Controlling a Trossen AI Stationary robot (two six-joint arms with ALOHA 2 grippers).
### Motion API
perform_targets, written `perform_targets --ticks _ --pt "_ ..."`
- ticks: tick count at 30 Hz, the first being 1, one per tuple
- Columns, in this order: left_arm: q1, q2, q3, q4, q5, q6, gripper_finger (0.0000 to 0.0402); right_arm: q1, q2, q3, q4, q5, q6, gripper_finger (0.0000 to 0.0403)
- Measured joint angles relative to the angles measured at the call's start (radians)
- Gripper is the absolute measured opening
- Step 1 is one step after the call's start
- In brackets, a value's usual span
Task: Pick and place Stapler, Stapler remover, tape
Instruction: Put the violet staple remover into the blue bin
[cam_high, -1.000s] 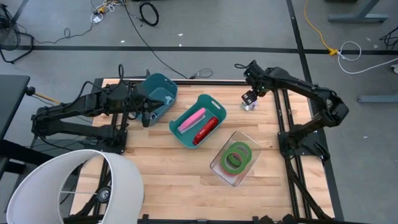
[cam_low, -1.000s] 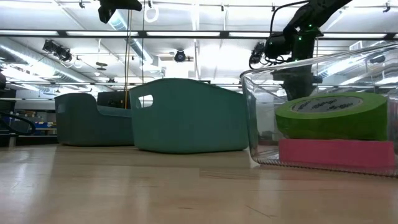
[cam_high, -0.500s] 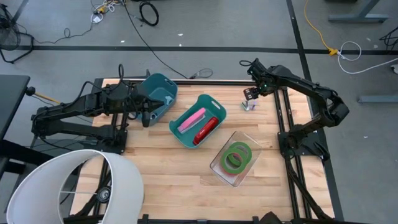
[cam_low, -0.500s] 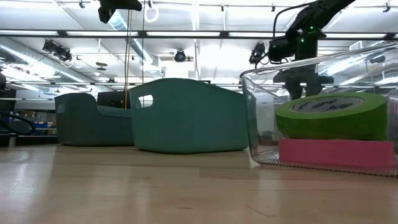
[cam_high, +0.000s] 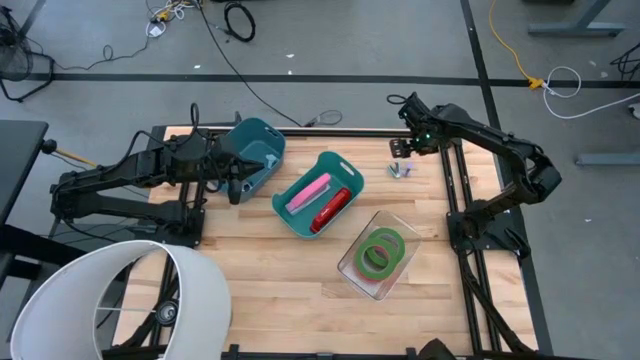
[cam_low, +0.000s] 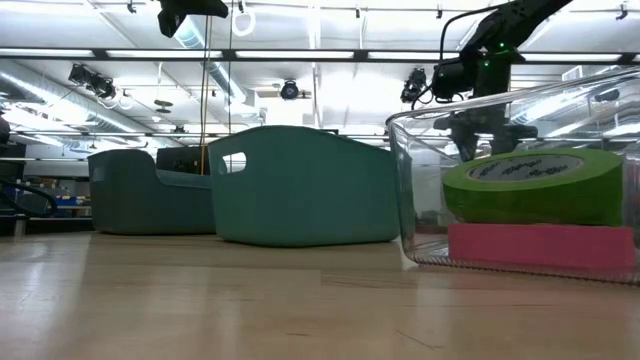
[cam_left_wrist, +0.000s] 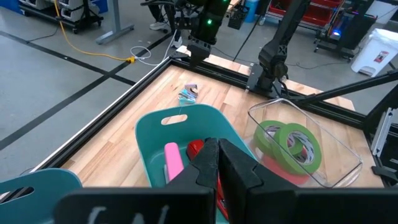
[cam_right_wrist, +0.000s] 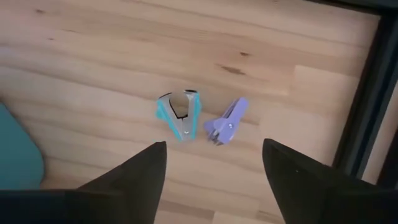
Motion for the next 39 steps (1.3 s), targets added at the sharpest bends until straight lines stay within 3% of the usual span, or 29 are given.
perform_targets --ticks 9,13,25,39 --pt "0.0 0.0 0.0 0.0 0.0 0.0 0.0016 0.0 0.0 -0.006 -0.002 0.002 0.002 0.031" --pt "0.0 0.0 0.0 0.0 0.0 0.0 0.0016 0.0 0.0 -0.07 0.042 -0.011 0.024 0.032" --pt "0.0 0.0 0.0 0.0 0.0 0.0 0.0016 -0.031 0.001 -0.272 0.198 -0.053 0.052 0.0322" --pt "0.0 0.0 0.0 0.0 0.0 0.0 0.0016 -0.073 0.027 -0.296 0.307 -0.042 0.07 0.0321"
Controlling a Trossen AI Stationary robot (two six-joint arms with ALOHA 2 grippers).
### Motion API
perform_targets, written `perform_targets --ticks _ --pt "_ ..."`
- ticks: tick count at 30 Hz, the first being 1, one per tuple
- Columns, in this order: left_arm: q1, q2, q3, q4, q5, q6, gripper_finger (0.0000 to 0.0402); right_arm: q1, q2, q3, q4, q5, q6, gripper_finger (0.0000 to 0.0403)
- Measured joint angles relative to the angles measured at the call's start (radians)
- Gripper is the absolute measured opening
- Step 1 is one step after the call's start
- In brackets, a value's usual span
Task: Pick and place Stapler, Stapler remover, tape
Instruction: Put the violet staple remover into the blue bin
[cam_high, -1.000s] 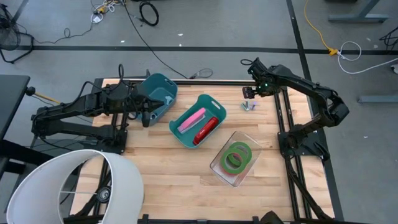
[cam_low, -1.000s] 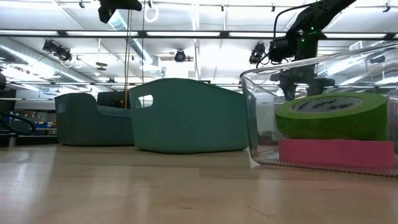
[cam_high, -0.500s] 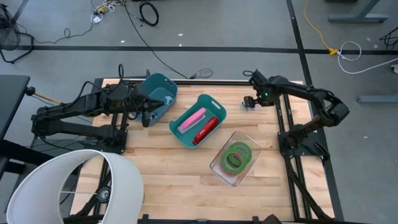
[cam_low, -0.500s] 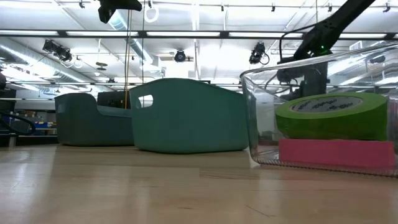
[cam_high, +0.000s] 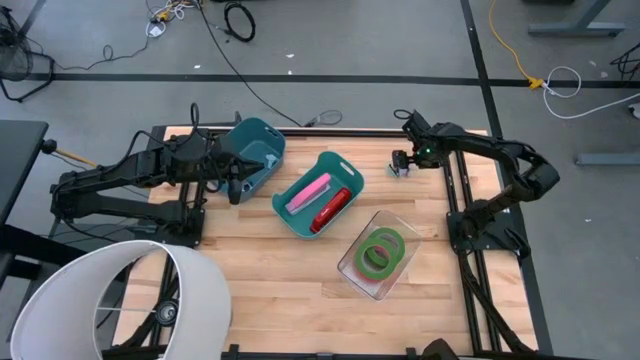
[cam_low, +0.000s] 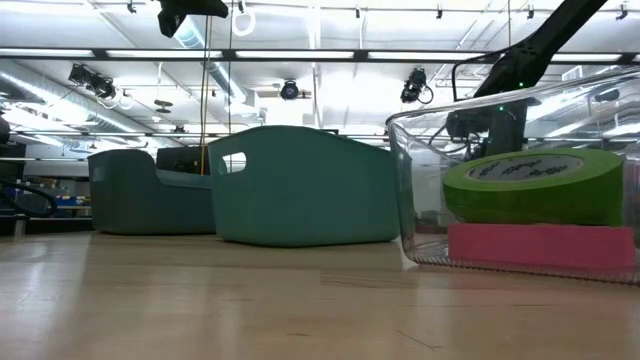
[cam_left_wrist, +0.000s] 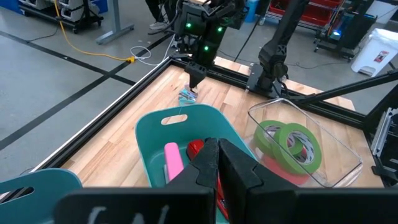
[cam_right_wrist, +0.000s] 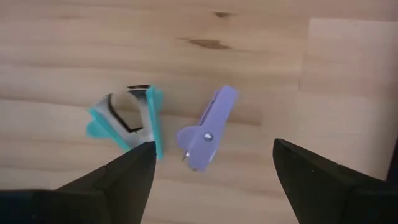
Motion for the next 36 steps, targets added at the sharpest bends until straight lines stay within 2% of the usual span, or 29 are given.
perform_targets --ticks 9,29,36 --pt "0.0 0.0 0.0 0.0 0.0 0.0 0.0016 0.0 0.043 0.0 0.03 0.0 0.0 0.029" --pt "0.0 0.0 0.0 0.0 -0.012 0.0 0.0016 0.0 0.043 0.0 0.032 -0.001 -0.019 0.0141" --pt "0.0 0.0 0.0 0.0 -0.012 0.0 0.0016 0.001 0.042 0.0 0.032 -0.002 -0.023 0.0101"
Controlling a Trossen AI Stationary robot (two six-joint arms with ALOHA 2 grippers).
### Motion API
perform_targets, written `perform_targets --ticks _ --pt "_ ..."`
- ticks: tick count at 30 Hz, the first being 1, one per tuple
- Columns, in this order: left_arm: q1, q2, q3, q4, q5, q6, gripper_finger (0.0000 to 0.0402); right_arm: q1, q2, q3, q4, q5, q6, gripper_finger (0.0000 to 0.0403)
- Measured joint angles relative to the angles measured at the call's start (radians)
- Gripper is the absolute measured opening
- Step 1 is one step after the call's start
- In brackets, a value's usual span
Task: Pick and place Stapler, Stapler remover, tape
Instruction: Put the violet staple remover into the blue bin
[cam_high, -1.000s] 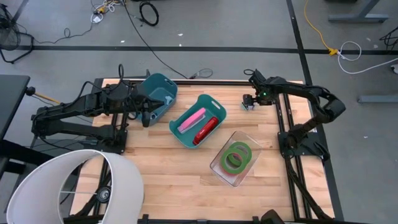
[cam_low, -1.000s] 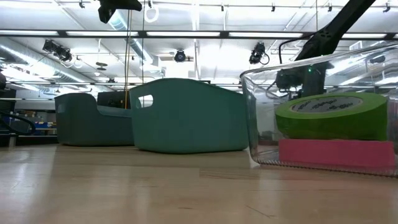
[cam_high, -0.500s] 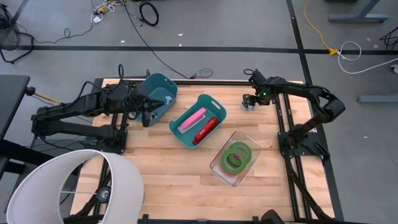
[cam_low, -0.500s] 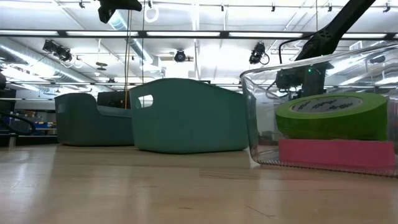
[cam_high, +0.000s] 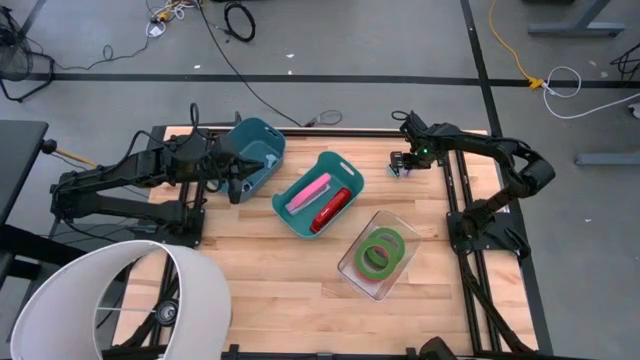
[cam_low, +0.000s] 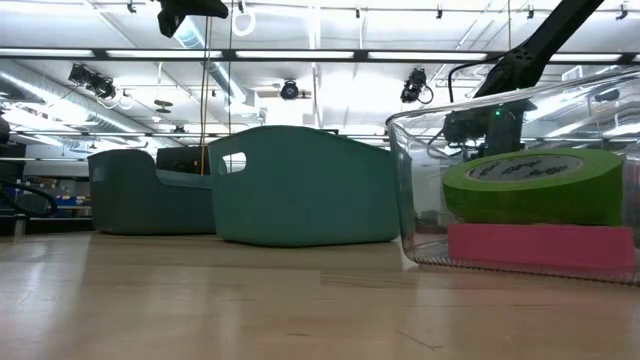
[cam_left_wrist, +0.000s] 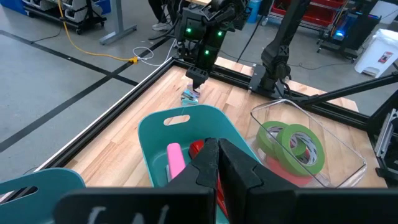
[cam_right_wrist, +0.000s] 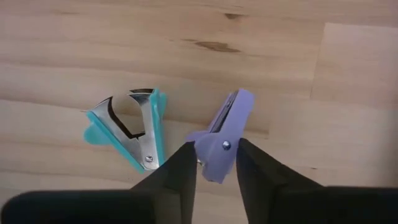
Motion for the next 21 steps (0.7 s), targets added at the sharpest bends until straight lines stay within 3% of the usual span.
perform_targets --ticks 21 --pt "0.0 0.0 0.0 0.0 0.0 0.0 0.0016 0.0 0.0 0.0 0.001 -0.003 -0.022 0.0094"
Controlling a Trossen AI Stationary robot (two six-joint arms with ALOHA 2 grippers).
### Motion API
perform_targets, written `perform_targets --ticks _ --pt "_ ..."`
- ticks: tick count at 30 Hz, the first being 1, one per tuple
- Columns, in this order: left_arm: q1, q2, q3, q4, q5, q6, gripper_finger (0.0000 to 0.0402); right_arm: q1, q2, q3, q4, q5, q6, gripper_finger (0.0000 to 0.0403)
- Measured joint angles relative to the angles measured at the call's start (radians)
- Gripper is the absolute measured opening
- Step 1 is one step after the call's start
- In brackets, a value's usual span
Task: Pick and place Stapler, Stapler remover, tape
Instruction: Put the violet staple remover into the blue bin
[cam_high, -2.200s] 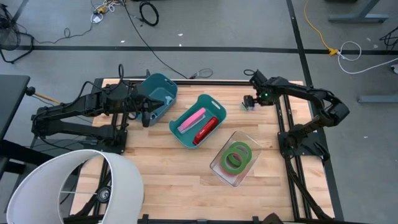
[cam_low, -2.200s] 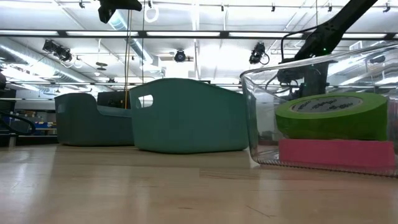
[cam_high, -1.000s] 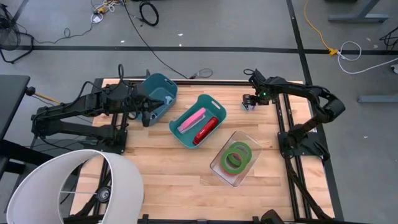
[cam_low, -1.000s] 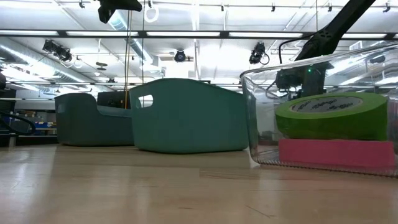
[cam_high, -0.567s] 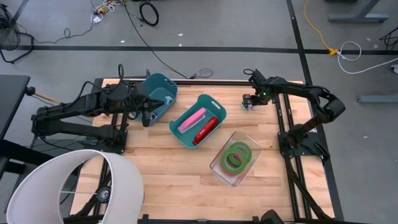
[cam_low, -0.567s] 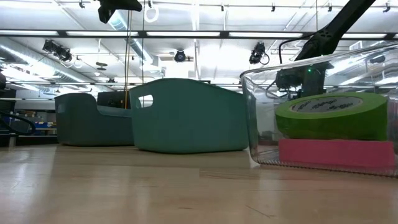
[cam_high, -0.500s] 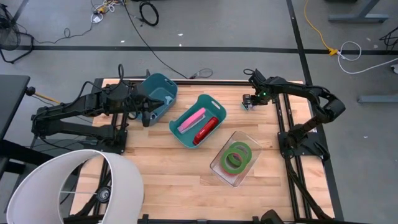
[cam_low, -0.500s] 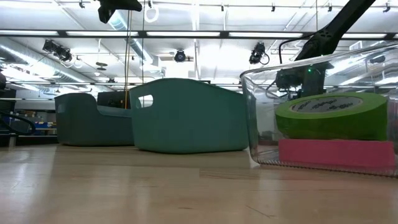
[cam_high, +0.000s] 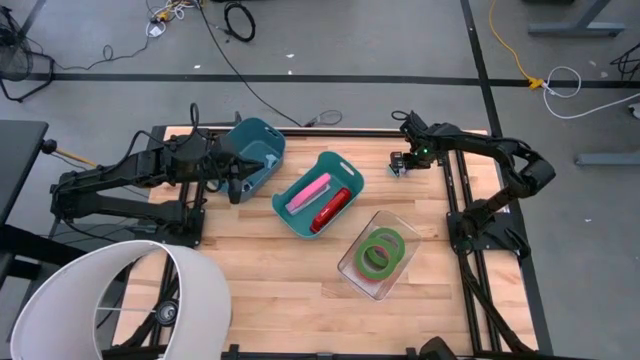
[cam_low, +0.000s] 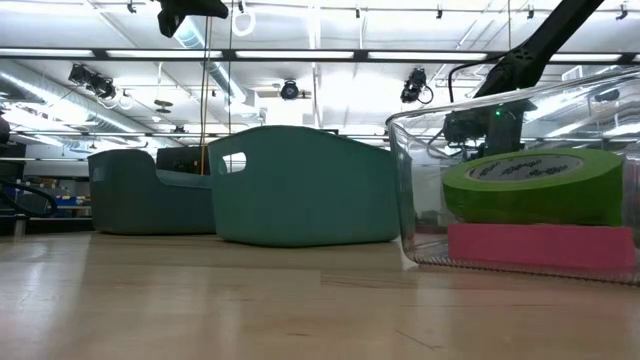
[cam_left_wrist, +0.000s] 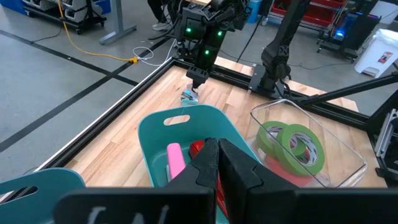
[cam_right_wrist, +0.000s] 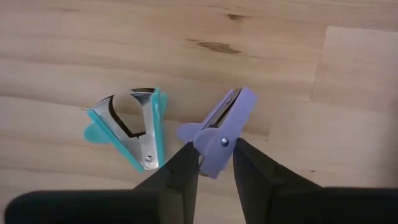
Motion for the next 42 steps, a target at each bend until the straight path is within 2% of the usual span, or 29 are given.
perform_targets --ticks 14,29,42 --pt "0.0 0.0 0.0 0.0 0.0 0.0 0.0016 0.0 -0.03 0.0 0.0 -0.025 0.0 0.0093" --pt "0.0 0.0 0.0 0.0 0.0 0.001 0.0016 -0.006 -0.17 0.0 0.015 0.006 -0.008 0.0093" --pt "0.0 0.0 0.0 0.0 0.0 0.0 0.0016 -0.017 -0.169 0.0 0.015 0.001 -0.058 0.0094"
